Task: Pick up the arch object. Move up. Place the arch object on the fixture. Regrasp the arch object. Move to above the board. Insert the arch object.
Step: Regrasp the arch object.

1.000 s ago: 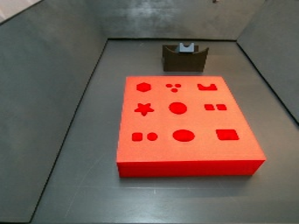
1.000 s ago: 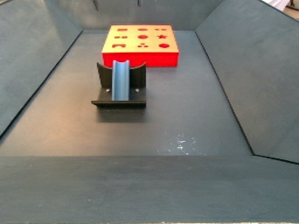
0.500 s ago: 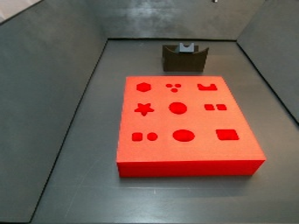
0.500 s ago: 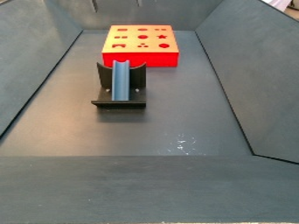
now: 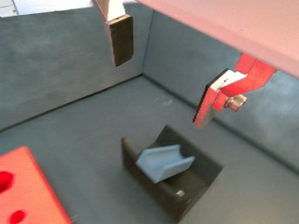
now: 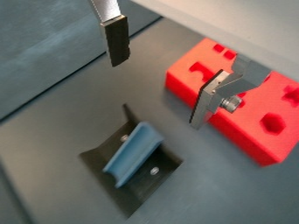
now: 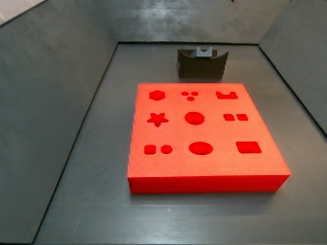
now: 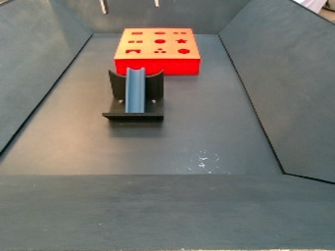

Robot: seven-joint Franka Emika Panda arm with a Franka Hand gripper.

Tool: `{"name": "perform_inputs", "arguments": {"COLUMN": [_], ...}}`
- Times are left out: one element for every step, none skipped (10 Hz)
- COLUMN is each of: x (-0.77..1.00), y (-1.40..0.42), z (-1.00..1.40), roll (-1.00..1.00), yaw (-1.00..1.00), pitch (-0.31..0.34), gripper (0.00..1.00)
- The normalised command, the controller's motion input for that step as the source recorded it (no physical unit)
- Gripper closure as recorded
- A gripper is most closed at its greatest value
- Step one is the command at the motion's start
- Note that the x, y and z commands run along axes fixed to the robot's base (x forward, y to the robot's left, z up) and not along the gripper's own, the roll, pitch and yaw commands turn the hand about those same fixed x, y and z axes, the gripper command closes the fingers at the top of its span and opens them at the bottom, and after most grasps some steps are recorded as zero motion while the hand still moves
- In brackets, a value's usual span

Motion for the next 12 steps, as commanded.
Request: {"name": "perform_inputs", "arguments": {"x": [-0.02,-0.01,0.00,0.02,0.03,0.04,0.06,0.07,0.08,0.09,0.09,0.09], "y": [-0.02,-0.02,-0.02,-0.02,-0.02,-0.03,-0.03,-0.03,-0.03,-0.04,-0.04,-0.04], "z": [0.02,0.01,0.00,-0.01,-0.01,-0.01,-0.01,-0.01,-0.01,-0.01,-0.01,-0.01], "roll": [1.00,1.00,1.00,1.00,1.00,1.00,1.00,1.00,0.97,0.78,0.52,0.40], "yaw": [0.02,0.02,0.02,0.02,0.02,0.02,0.03,0.04,0.06,0.07,0.10,0.11], "pitch": [-0.025,-0.020,-0.016,-0.007,0.010,0.024,0.052,0.070,0.119,0.131,0.133,0.129], "gripper": [0.00,0.00,0.00,0.00,0.00,0.00,0.00,0.00,0.00,0.00,0.00,0.00]}}
